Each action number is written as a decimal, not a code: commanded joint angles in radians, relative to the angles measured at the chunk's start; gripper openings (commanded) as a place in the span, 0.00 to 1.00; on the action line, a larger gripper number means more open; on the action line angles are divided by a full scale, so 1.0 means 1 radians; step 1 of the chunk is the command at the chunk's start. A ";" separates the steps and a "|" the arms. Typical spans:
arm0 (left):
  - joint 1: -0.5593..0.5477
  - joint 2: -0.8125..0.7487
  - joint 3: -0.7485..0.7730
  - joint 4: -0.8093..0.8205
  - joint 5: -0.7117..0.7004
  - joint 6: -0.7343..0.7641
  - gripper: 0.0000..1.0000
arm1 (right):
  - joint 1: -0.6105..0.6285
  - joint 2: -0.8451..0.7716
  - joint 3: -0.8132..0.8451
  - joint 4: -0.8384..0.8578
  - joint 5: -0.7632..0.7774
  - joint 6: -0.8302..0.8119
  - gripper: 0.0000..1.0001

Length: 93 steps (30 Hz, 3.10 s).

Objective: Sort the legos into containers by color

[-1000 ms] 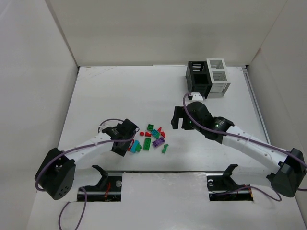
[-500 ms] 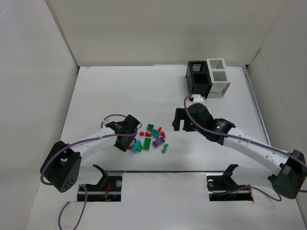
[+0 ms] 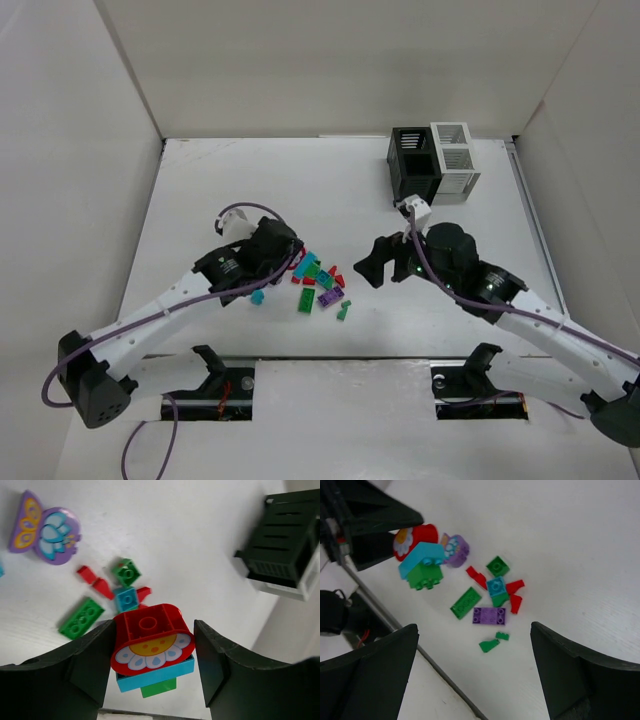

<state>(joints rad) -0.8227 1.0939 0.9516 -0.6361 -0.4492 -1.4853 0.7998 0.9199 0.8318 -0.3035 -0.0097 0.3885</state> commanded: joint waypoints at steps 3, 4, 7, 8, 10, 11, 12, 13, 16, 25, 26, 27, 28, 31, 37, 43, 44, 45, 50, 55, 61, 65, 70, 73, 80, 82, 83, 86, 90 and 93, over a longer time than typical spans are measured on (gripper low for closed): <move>-0.030 -0.091 0.013 0.228 -0.066 0.132 0.47 | 0.001 -0.052 -0.026 0.219 -0.206 -0.105 0.97; -0.030 -0.100 0.013 0.266 -0.066 0.149 0.47 | 0.001 -0.052 -0.026 0.233 -0.219 -0.114 0.97; -0.030 -0.112 0.013 0.366 -0.066 0.198 0.47 | 0.001 -0.042 -0.016 0.267 -0.274 -0.137 0.96; -0.030 -0.112 0.027 0.378 -0.066 0.198 0.47 | 0.001 -0.027 -0.016 0.282 -0.295 -0.149 0.95; -0.030 -0.112 0.050 0.401 -0.066 0.217 0.46 | 0.001 0.008 -0.003 0.305 -0.320 -0.158 0.95; -0.030 -0.112 0.050 0.411 -0.066 0.226 0.46 | 0.001 0.020 0.021 0.305 -0.320 -0.158 0.95; -0.039 -0.103 0.059 0.411 -0.066 0.241 0.46 | 0.001 0.046 0.033 0.305 -0.320 -0.158 0.94; -0.039 -0.103 0.059 0.423 -0.066 0.241 0.46 | 0.001 0.057 0.042 0.317 -0.311 -0.148 0.94; -0.039 -0.103 0.059 0.461 -0.066 0.241 0.46 | 0.001 0.097 0.076 0.328 -0.323 -0.148 0.91; -0.049 -0.114 0.050 0.513 -0.055 0.250 0.45 | 0.010 0.175 0.125 0.405 -0.294 -0.129 0.88; -0.049 -0.123 0.039 0.524 -0.046 0.250 0.45 | 0.010 0.186 0.138 0.414 -0.280 -0.120 0.87; -0.049 -0.123 0.039 0.536 -0.036 0.250 0.45 | 0.010 0.186 0.138 0.414 -0.280 -0.120 0.85; -0.049 -0.123 0.030 0.536 -0.036 0.250 0.42 | 0.010 0.200 0.150 0.414 -0.291 -0.120 0.84; -0.049 -0.123 0.030 0.546 -0.036 0.250 0.42 | 0.010 0.223 0.162 0.414 -0.317 -0.120 0.81; -0.049 -0.144 0.021 0.566 -0.036 0.250 0.42 | 0.010 0.232 0.181 0.414 -0.329 -0.129 0.75; -0.049 -0.144 0.021 0.575 -0.017 0.261 0.42 | 0.010 0.250 0.199 0.414 -0.338 -0.129 0.65; -0.049 -0.144 0.021 0.575 -0.017 0.261 0.42 | 0.010 0.250 0.199 0.423 -0.338 -0.129 0.65; -0.049 -0.144 0.021 0.575 -0.017 0.261 0.42 | 0.010 0.250 0.199 0.423 -0.348 -0.129 0.65; -0.049 -0.135 0.021 0.566 -0.017 0.261 0.42 | 0.010 0.240 0.208 0.423 -0.348 -0.129 0.66; -0.049 -0.135 0.021 0.566 -0.017 0.261 0.42 | 0.010 0.209 0.208 0.423 -0.336 -0.129 0.66; -0.049 -0.135 0.021 0.556 -0.026 0.261 0.40 | 0.010 0.198 0.208 0.423 -0.326 -0.129 0.66; -0.049 -0.144 0.021 0.556 -0.026 0.261 0.40 | 0.010 0.198 0.208 0.423 -0.326 -0.129 0.60; -0.049 -0.144 0.012 0.556 -0.026 0.261 0.40 | 0.010 0.198 0.208 0.423 -0.360 -0.129 0.51; -0.049 -0.154 0.012 0.566 -0.026 0.261 0.38 | 0.010 0.208 0.208 0.423 -0.360 -0.129 0.44; -0.049 -0.172 0.003 0.556 -0.061 0.252 0.38 | 0.010 0.188 0.164 0.414 -0.342 -0.129 0.28; -0.049 -0.181 0.003 0.547 -0.072 0.252 0.38 | 0.010 0.159 0.149 0.394 -0.322 -0.119 0.26; -0.049 -0.181 0.003 0.538 -0.088 0.252 0.38 | 0.010 0.158 0.139 0.382 -0.294 -0.119 0.26; -0.049 -0.190 0.003 0.526 -0.102 0.241 0.38 | 0.010 0.120 0.109 0.373 -0.265 -0.105 0.15; -0.049 -0.209 0.003 0.513 -0.138 0.241 0.38 | 0.010 0.099 0.086 0.363 -0.279 -0.096 0.12; -0.049 -0.209 0.003 0.501 -0.157 0.241 0.38 | 0.010 0.088 0.076 0.354 -0.302 -0.096 0.10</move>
<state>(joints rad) -0.8734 0.9104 0.9596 -0.1364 -0.5541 -1.2430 0.8059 1.0306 0.9154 0.0288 -0.2993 0.2855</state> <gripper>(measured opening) 0.566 0.405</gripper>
